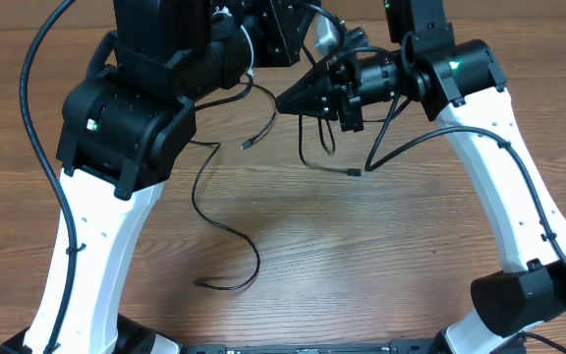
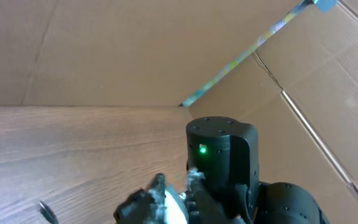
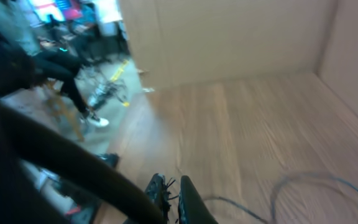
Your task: Untangle cables
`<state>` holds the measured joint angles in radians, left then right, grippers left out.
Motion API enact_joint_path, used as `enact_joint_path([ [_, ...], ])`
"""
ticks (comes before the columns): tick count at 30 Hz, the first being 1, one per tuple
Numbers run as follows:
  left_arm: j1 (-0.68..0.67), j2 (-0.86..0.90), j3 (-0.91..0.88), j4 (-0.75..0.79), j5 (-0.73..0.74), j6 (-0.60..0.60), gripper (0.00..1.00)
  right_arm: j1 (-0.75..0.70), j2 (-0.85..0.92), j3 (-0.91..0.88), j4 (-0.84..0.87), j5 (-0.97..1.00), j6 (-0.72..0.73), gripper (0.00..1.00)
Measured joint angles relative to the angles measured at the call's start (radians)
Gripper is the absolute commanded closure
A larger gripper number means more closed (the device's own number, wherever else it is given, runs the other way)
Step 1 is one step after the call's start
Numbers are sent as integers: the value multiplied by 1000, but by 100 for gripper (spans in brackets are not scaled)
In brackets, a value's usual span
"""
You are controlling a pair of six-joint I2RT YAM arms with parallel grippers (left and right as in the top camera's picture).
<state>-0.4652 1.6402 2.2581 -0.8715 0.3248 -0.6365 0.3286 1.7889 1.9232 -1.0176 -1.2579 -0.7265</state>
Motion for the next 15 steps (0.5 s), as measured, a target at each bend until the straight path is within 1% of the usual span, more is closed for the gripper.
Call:
enact_joint_path([
  [2, 0, 0, 0, -30, 6, 18, 45, -3, 0, 0, 1, 73, 35, 96],
  [3, 0, 0, 0, -49, 9, 29, 27, -8, 0, 0, 2, 107, 51, 96],
  [4, 0, 0, 0, -67, 10, 41, 15, -14, 0, 1, 4, 142, 65, 96],
  [5, 0, 2, -2, -93, 9, 57, 10, -25, -2, 1, 7, 169, 80, 96],
  [12, 0, 14, -8, -165, 0, 124, 8, -160, -19, 6, 23, 277, 128, 96],
  [15, 0, 23, -9, -190, -3, 140, 6, -230, -29, 9, 23, 376, 152, 96],
])
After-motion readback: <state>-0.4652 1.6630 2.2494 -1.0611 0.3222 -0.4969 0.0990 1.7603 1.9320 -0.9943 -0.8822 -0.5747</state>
